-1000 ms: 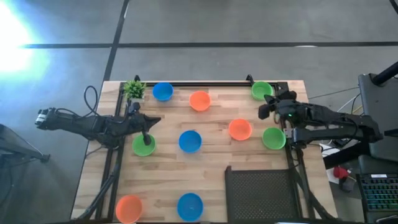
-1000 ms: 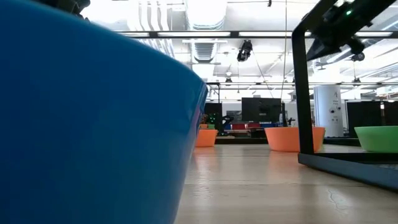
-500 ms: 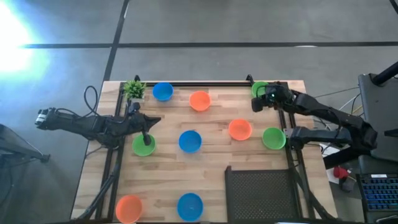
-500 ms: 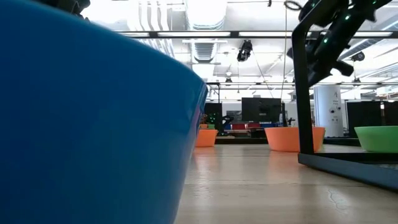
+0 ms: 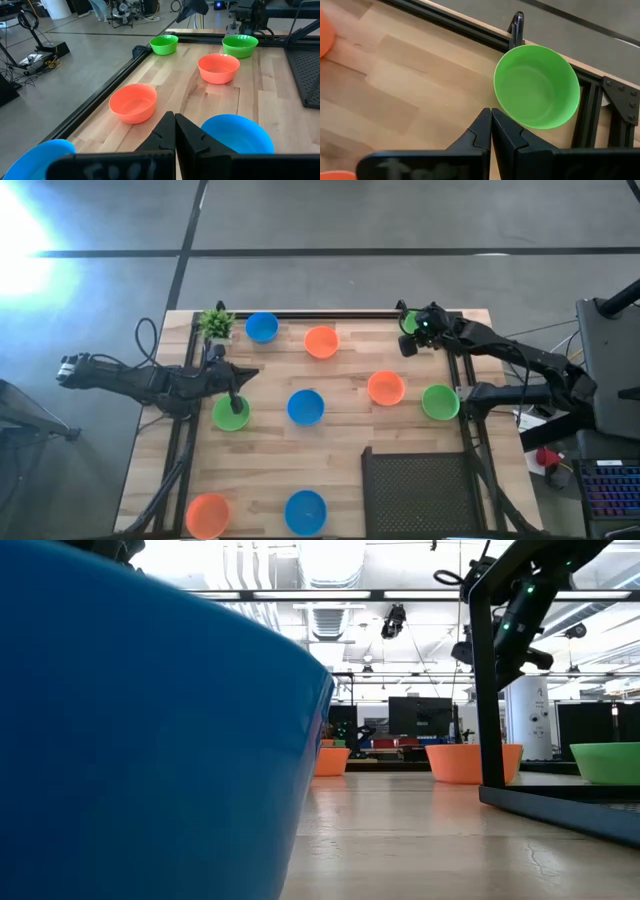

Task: Pick & Place Mini bowls
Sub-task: Put the top right green bowl on the shelf

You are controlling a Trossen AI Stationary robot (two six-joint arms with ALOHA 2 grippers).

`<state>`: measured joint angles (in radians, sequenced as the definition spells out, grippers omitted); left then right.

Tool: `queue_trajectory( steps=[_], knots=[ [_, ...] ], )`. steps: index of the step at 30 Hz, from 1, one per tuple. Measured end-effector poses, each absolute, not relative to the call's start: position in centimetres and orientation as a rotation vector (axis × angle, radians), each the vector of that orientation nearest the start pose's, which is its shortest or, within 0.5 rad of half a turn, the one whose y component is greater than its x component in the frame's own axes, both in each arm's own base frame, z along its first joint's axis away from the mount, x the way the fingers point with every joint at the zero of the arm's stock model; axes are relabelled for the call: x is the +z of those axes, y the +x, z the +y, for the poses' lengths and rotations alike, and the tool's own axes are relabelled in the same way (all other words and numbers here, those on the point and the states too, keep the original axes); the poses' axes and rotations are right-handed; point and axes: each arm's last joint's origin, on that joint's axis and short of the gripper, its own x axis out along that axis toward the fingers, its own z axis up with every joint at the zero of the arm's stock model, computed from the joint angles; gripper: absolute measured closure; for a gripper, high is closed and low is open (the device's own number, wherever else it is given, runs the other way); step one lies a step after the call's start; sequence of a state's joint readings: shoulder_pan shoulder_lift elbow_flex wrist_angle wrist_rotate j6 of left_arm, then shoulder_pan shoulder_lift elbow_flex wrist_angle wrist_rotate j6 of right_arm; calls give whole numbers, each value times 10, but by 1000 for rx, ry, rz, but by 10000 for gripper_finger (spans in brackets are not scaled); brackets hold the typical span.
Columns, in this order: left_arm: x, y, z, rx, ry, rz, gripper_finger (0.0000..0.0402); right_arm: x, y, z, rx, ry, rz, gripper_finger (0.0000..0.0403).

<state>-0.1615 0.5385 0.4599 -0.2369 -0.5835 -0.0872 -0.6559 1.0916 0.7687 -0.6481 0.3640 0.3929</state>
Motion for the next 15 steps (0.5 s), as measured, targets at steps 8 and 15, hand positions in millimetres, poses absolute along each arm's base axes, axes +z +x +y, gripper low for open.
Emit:
queue_trajectory(
  steps=[8,15],
  knots=[
    [251,131,-5,431,30,278,401,230,165,-140,-1139,498,853,393],
    [251,131,-5,427,30,278,401,227,173,-147,-1146,502,874,348]
  ],
)
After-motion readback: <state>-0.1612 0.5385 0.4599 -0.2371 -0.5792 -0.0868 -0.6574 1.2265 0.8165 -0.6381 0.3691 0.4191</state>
